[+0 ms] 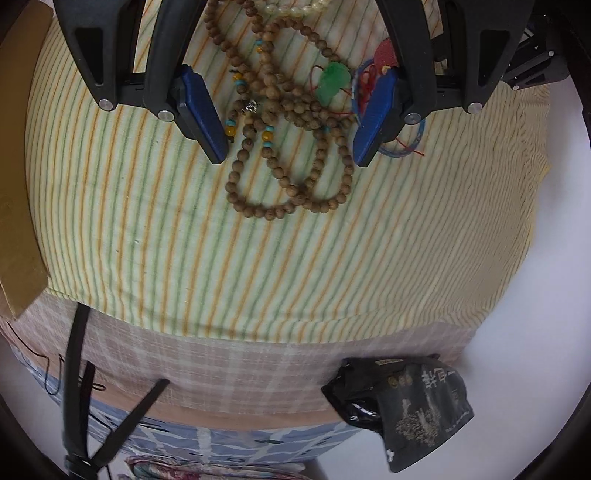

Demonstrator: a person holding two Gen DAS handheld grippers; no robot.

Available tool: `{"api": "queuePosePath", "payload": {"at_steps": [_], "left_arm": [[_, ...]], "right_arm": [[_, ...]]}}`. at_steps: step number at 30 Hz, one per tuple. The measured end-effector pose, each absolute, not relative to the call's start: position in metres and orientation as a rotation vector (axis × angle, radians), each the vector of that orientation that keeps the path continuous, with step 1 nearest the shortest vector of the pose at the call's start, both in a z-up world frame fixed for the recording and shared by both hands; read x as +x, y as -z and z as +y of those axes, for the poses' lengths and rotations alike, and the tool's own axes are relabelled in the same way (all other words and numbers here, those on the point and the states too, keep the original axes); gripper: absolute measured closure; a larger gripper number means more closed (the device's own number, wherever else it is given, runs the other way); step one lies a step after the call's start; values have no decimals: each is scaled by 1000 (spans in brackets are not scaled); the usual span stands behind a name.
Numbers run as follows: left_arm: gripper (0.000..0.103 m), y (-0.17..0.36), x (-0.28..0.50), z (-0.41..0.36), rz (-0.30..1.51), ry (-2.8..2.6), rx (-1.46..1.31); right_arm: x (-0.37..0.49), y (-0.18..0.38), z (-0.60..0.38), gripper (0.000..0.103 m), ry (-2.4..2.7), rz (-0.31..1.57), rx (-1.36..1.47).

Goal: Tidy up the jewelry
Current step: 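Close the left tool on the watch strap while the right tool closes on the mala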

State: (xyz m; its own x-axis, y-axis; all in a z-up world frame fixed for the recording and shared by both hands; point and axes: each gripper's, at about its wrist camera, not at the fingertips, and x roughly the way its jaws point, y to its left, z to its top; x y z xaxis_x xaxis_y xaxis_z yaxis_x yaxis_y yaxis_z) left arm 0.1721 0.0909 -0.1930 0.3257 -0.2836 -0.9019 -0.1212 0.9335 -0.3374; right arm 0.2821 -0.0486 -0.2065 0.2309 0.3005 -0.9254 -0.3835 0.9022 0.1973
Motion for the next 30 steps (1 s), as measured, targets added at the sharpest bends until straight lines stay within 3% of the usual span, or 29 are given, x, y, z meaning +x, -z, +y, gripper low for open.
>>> {"api": "queuePosePath", "payload": {"at_steps": [12, 19, 24, 30], "left_arm": [[77, 197, 171, 92, 1255, 106, -367], [83, 201, 176, 87, 1266, 104, -348], [94, 206, 180, 88, 1267, 87, -350], [98, 204, 177, 91, 1249, 89, -344]], "right_arm": [[283, 215, -35, 34, -438, 1238, -209], [287, 213, -45, 51, -428, 1235, -181], [287, 213, -46, 59, -422, 1224, -183], [288, 210, -53, 87, -441, 1213, -131]]}}
